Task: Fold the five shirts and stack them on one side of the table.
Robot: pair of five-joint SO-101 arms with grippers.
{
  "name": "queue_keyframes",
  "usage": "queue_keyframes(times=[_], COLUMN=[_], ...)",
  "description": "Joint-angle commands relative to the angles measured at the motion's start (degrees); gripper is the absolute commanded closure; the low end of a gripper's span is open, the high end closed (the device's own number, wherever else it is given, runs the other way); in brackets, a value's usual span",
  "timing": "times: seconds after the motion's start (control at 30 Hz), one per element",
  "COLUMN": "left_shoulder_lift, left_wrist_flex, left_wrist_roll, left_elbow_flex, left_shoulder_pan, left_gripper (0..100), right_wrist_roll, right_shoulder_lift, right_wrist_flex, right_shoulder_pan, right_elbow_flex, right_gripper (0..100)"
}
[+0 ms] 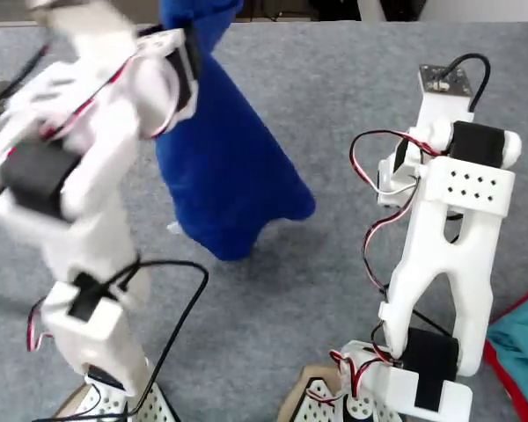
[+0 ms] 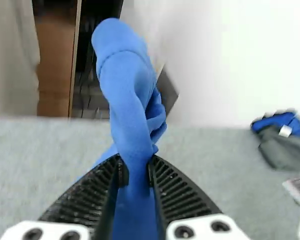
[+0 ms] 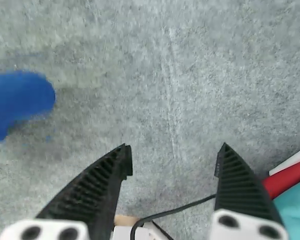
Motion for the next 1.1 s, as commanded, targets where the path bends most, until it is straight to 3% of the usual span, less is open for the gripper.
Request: queue_keyframes(times=[0.0,0.17,0.47,0.73,0.93,1.07], left_shoulder_lift=[-7.52,-12.88,-14.73,-14.73,-14.99,-14.73], left_wrist_flex=[0.18,0.44,0.18,0.18,0.26,0.26], left_wrist_roll=[-0.7,-0.44,-0.18,-0.62,1.85,5.63], left_elbow_flex=[-1.76,2.2,26.64,42.99,47.21,48.62], left_shoulder_pan=[0.35,0.35,1.05,18.55,23.65,23.12], left_gripper=[98,98,98,97,78,75], right_wrist_roll=[-0.18,-0.53,-0.18,-0.09,5.98,8.53], right_shoulder_lift=[0.13,0.13,0.13,0.22,0.48,3.03], right_wrist_flex=[0.35,0.26,0.26,-3.78,-4.13,-5.71], right_shoulder_pan=[0.13,0.13,0.75,10.15,16.75,22.2], right_elbow_flex=[1.98,4.0,4.09,3.65,3.65,3.56], right_gripper=[72.7,72.7,72.7,72.6,72.5,72.5])
